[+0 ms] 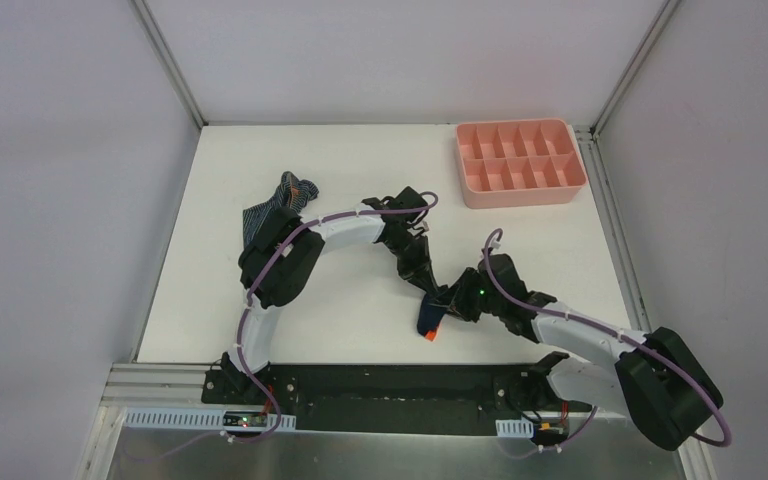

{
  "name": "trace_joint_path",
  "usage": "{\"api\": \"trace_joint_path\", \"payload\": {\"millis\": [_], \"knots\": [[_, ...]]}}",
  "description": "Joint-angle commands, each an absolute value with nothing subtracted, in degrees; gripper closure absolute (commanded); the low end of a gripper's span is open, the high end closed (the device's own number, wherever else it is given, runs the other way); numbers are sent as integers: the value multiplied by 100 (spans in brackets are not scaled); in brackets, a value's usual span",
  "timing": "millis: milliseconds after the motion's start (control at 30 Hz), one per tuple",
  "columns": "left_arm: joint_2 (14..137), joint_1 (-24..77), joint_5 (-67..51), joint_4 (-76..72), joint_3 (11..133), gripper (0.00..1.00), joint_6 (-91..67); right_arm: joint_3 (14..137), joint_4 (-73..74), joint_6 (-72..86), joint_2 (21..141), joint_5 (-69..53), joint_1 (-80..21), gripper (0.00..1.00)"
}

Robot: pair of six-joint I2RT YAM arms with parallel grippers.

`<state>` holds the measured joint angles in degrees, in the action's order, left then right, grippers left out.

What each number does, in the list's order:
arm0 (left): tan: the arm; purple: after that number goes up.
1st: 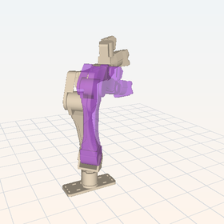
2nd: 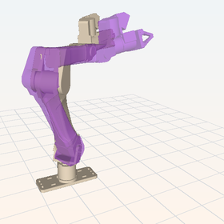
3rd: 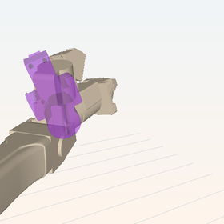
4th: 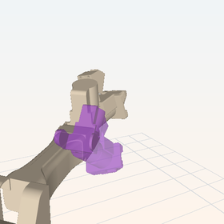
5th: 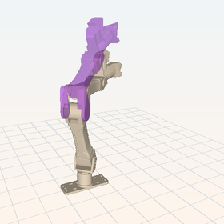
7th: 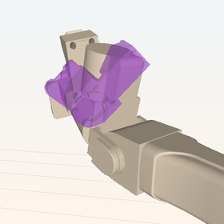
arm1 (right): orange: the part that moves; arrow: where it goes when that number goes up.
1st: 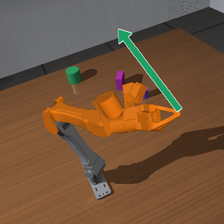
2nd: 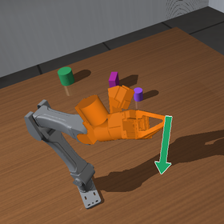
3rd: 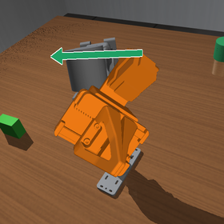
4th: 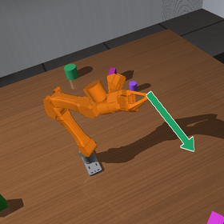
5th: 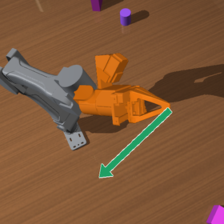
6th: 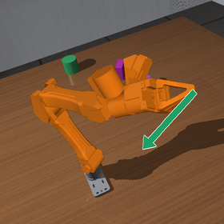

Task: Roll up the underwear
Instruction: Pick up the underwear from the center of the board.

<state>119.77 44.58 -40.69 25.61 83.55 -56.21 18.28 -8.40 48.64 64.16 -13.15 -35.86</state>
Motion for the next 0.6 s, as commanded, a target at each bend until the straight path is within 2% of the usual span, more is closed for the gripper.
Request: {"api": "trace_joint_path", "payload": {"millis": [0, 33, 67, 267, 467, 567], "knots": [[11955, 4516, -3977, 2690, 8421, 100, -5627, 1864, -411, 4916, 6203, -784, -3618, 94], [11954, 4510, -3982, 2690, 8420, 100, -5625, 1916, -350, 4898, 6209, -764, -3613, 99], [11959, 4515, -3995, 2689, 8420, 100, -5625, 1956, -316, 4875, 6224, -769, -3612, 100], [11807, 4492, -3898, 2702, 8462, 100, -5617, 2488, 387, 4451, 6243, -578, -3617, 100], [11471, 4266, -3690, 3036, 8664, 57, -5404, 3000, 1145, 3981, 6306, -418, -3612, 100], [11326, 4094, -3714, 3167, 8634, 44, -5336, 3255, 1558, 3706, 6332, -257, -3617, 100]]}}
